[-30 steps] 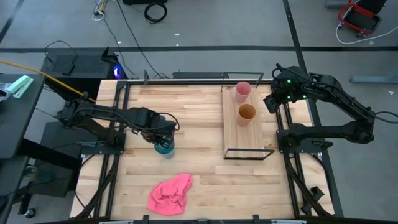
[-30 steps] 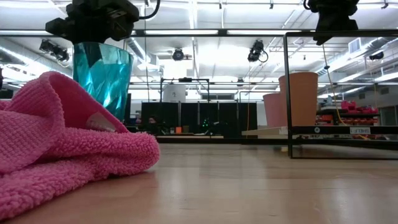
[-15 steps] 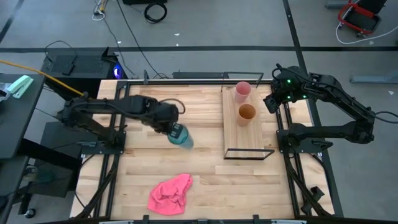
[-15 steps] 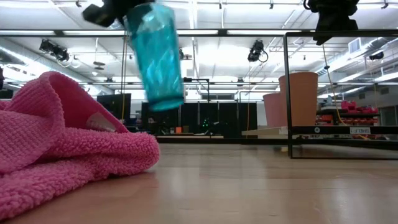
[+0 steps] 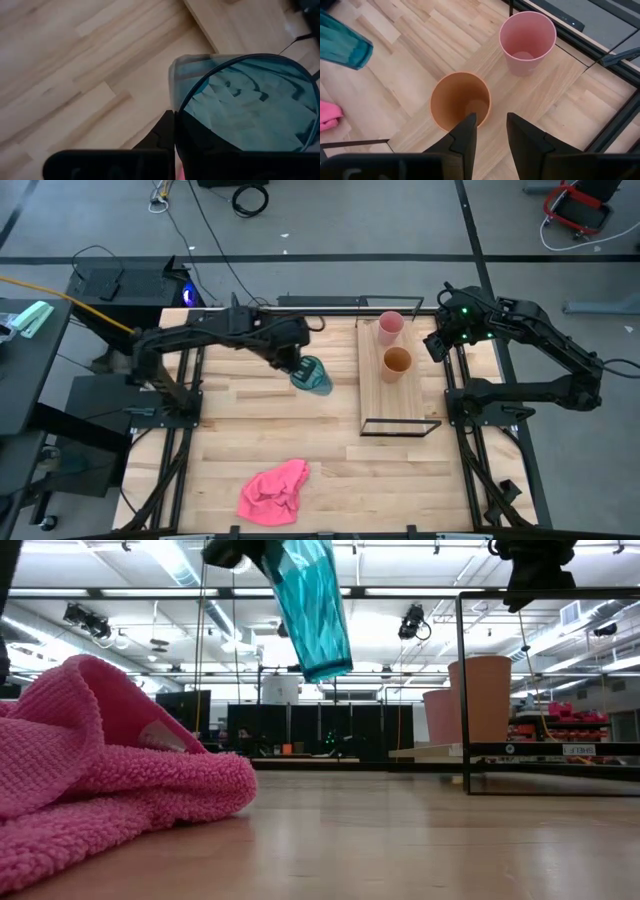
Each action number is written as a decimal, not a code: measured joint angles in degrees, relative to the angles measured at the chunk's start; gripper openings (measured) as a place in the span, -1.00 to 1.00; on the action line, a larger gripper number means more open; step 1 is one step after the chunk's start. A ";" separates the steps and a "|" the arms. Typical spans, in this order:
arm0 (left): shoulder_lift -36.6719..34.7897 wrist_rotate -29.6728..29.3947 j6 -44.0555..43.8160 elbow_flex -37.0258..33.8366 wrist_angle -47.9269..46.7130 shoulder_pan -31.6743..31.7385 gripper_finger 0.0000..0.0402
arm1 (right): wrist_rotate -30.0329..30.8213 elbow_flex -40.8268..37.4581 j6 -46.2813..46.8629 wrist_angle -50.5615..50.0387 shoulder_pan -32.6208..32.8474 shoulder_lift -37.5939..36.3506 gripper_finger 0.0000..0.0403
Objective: Stack small to large cups/mugs on shelf
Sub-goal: Put the blue cup on the shelf
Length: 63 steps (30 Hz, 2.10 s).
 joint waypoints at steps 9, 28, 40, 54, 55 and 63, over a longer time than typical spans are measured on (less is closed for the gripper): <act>11.82 2.39 6.75 12.70 -3.97 1.60 -0.94 | -0.02 0.00 0.00 -0.02 0.02 0.00 -0.43; 22.43 3.74 8.94 20.61 -3.45 -0.19 -0.94 | -0.30 0.00 -0.02 -0.02 0.02 0.00 -0.43; 26.80 3.59 9.71 20.48 -2.49 -1.53 -0.94 | -3.20 0.00 0.63 3.02 5.93 1.26 -0.43; 29.06 3.56 10.32 20.44 -3.60 -2.61 -0.94 | -3.00 0.00 0.63 4.62 10.06 4.67 -0.43; 29.10 3.57 10.32 20.45 -2.94 -2.68 -0.94 | -2.99 0.00 0.63 4.66 10.24 4.71 -0.43; 29.15 3.61 10.31 20.45 -3.77 -2.72 -0.93 | -3.00 0.00 0.66 5.02 10.25 4.78 -0.43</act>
